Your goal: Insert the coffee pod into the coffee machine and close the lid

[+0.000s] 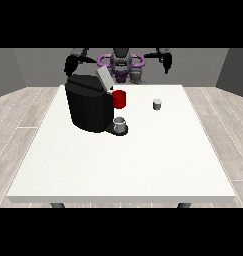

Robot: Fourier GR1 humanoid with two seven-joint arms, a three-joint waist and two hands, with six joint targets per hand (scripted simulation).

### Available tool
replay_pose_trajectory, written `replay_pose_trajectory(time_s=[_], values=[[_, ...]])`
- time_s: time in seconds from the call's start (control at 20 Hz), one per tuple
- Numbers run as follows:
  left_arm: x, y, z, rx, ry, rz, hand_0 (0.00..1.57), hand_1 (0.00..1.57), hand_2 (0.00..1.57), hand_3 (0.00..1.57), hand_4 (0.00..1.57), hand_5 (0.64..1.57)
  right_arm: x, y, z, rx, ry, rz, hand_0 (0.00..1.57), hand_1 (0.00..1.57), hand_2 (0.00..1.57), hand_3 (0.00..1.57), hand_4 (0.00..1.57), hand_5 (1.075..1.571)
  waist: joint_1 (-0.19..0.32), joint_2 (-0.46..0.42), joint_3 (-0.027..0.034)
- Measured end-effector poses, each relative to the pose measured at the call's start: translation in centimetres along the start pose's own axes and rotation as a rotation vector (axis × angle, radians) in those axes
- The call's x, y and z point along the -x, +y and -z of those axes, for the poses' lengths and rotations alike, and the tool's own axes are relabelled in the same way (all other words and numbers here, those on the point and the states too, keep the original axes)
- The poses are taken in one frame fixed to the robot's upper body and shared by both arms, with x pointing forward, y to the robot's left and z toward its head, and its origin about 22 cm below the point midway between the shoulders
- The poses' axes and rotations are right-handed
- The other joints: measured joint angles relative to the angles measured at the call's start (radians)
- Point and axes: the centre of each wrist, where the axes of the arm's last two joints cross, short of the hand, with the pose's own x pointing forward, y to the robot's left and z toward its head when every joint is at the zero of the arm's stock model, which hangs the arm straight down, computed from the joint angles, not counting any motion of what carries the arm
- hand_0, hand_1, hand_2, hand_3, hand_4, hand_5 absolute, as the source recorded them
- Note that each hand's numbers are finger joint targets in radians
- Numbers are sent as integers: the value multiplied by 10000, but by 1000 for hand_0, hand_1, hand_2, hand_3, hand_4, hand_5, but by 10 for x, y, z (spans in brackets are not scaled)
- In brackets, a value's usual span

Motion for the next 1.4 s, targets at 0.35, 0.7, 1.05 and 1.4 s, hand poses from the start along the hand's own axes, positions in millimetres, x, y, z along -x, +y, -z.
replay_pose_trajectory(time_s=[0.35,0.7,1.05,1.4], values=[[-14,33,20,96,207,1604,0,0,0,0,0,1571,-7,7,3,55,-519,218,0,0,0,0,134,1571,-362,326,1],[-18,54,55,143,1021,2075,0,0,0,0,0,1571,-18,21,14,-391,-1132,434,0,0,0,0,283,1571,-875,1073,2],[-14,79,81,-96,1700,2629,0,0,0,0,0,1571,-30,37,24,-780,-1338,444,0,0,0,0,352,1571,-1178,1709,-2],[-2,74,99,85,2396,3378,0,0,0,0,0,1571,-29,45,36,-582,-954,289,0,0,0,0,389,1571,-1108,1945,-3]])
